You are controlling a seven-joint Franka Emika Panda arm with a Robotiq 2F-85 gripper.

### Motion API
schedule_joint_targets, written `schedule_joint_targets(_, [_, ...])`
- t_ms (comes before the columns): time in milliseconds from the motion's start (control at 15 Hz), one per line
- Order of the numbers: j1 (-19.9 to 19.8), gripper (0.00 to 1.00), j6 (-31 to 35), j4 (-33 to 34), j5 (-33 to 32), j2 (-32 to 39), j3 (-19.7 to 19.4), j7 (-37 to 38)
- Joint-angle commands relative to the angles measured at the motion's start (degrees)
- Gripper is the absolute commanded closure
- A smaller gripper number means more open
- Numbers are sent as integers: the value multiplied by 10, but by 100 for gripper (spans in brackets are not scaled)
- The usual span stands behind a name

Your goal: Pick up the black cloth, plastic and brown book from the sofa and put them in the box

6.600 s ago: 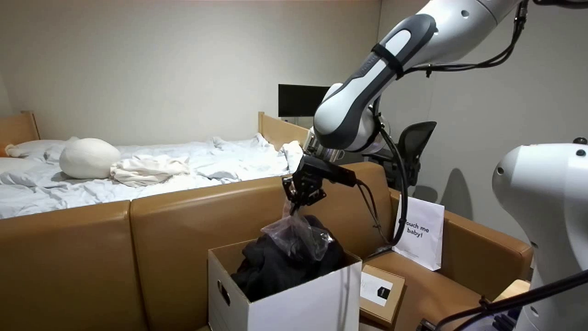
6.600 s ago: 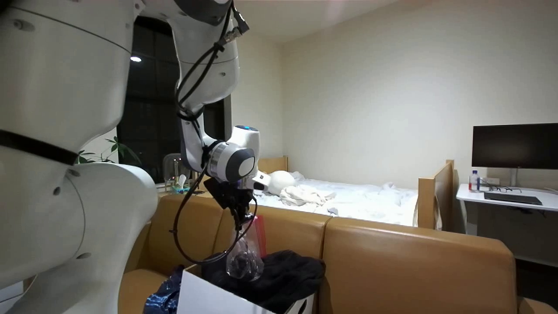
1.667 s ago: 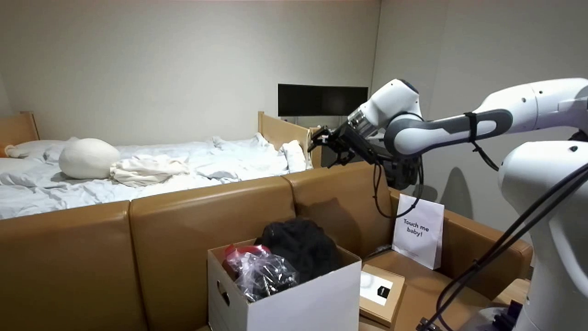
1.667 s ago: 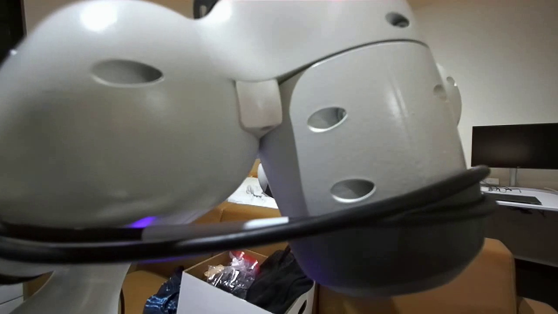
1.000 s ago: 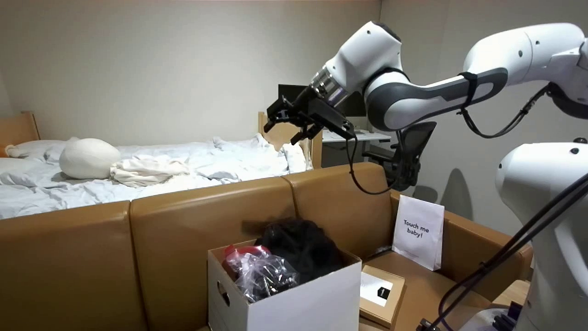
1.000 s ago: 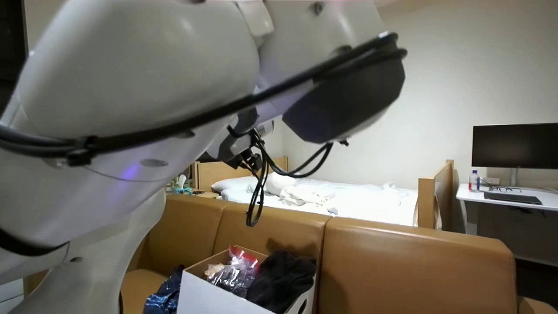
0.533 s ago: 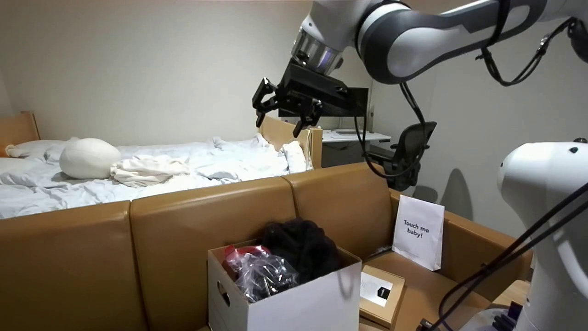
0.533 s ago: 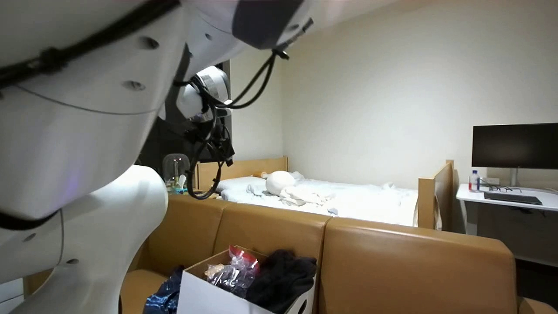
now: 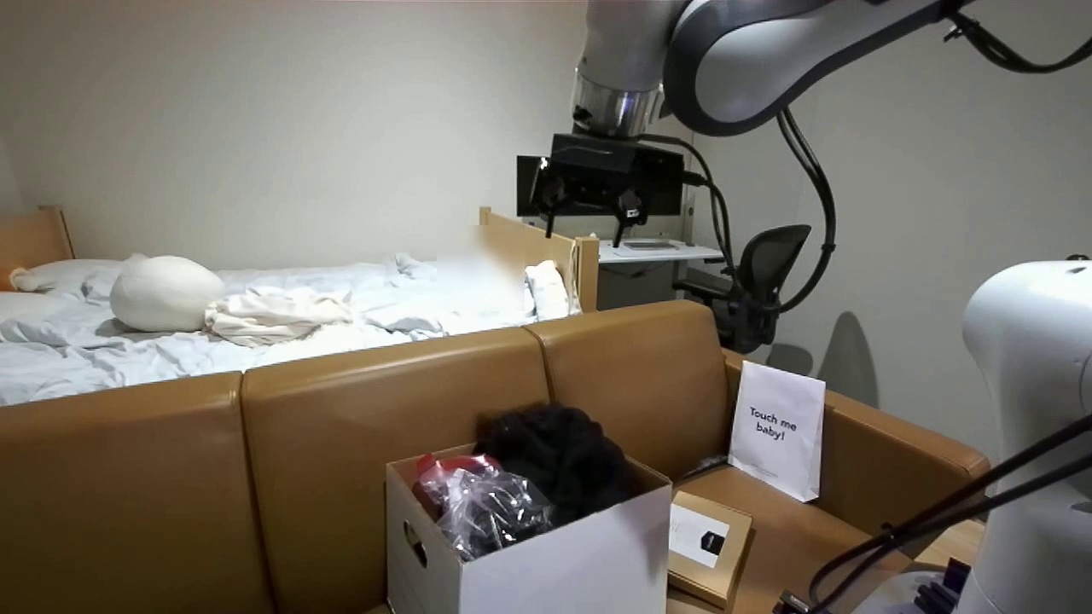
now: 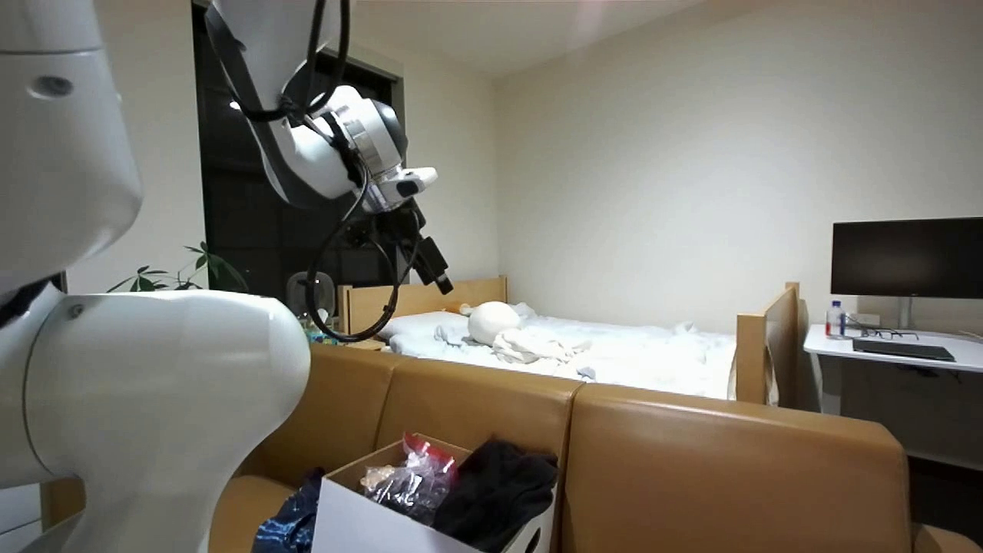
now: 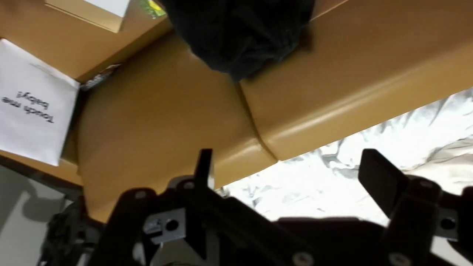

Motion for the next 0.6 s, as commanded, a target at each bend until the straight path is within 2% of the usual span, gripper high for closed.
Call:
schedule_joint_targets(0, [-156, 0, -33, -15, 61, 15, 86, -11])
schedule_joint_targets(133, [-246, 0, -41, -28, 115, 18, 131, -16])
schedule_joint_targets(200, [-292, 0, 4, -19, 129, 39, 184, -44])
schedule_joint_targets(267, [-326, 0, 1, -25, 144, 38, 201, -47])
schedule_joint_targets(333, [-340, 0, -1, -29, 148, 37, 208, -46])
schedule_joint_targets(533, [-344, 0, -2, -31, 152, 36, 212, -46])
